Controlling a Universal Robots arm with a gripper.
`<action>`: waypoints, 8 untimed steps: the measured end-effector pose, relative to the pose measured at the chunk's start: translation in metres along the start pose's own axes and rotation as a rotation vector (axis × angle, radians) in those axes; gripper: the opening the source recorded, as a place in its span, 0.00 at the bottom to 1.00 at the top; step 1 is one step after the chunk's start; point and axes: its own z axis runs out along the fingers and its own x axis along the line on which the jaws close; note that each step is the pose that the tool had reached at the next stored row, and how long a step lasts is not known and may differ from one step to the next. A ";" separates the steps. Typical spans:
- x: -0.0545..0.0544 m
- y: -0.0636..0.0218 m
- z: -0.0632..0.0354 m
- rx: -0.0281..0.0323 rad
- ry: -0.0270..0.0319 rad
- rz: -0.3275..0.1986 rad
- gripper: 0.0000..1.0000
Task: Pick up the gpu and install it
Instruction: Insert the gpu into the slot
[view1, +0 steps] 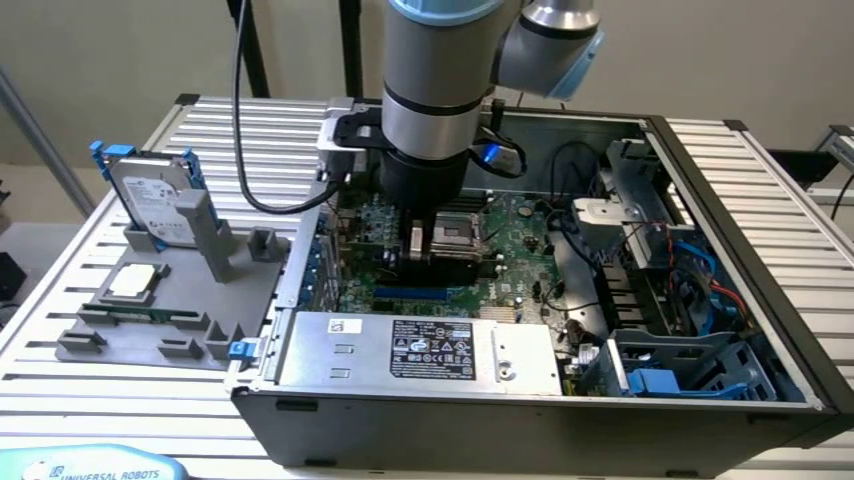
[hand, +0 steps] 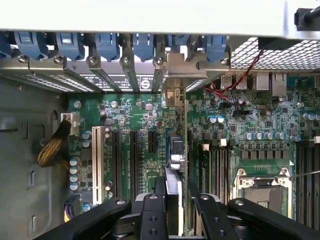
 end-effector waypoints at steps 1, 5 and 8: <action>0.000 0.0004 0.0003 0.0000 0.0004 0.000 0.27; 0.000 0.0019 0.0019 0.0000 0.0014 0.000 0.27; 0.000 0.0022 0.0022 -0.0001 0.0024 0.000 0.27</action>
